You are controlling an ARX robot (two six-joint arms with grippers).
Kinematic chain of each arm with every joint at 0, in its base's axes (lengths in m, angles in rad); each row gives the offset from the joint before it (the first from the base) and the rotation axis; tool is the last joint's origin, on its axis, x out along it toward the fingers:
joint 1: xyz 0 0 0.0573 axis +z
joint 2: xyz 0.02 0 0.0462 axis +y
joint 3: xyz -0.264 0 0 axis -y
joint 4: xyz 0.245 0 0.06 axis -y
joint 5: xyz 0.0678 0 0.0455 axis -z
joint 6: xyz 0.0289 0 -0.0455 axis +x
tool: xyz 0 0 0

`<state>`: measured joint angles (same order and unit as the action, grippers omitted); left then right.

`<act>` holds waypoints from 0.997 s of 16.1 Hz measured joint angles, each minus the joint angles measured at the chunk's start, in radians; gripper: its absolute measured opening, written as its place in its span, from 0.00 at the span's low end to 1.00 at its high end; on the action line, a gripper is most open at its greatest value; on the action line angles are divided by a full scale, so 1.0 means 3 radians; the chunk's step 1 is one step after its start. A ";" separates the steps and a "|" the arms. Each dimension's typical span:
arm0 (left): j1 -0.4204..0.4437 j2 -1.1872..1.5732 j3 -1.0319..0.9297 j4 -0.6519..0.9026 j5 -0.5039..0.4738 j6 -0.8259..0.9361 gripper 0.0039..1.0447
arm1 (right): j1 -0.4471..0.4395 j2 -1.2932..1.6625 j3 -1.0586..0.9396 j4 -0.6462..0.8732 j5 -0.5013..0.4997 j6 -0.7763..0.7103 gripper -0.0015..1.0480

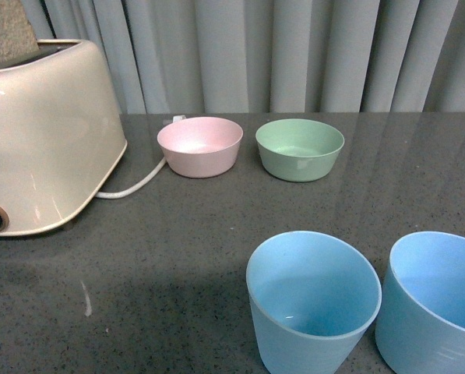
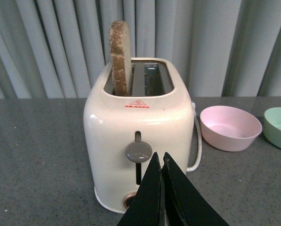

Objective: Stack blue cups with both arms

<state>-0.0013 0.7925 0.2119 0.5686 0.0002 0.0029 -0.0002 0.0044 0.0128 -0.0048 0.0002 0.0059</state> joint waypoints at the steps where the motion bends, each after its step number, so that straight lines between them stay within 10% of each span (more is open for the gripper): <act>1: -0.0008 -0.0099 -0.0071 -0.0003 0.0003 0.0001 0.01 | 0.0000 0.0000 0.0000 0.0001 0.0000 0.0000 0.94; 16: -0.0003 -0.1586 -0.0660 -0.0821 0.0000 0.0001 0.01 | 0.0000 0.0000 0.0000 0.0001 0.0000 0.0000 0.94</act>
<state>-0.0021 0.3168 0.0139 0.3222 0.0002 0.0032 -0.0002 0.0044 0.0128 -0.0044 0.0002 0.0059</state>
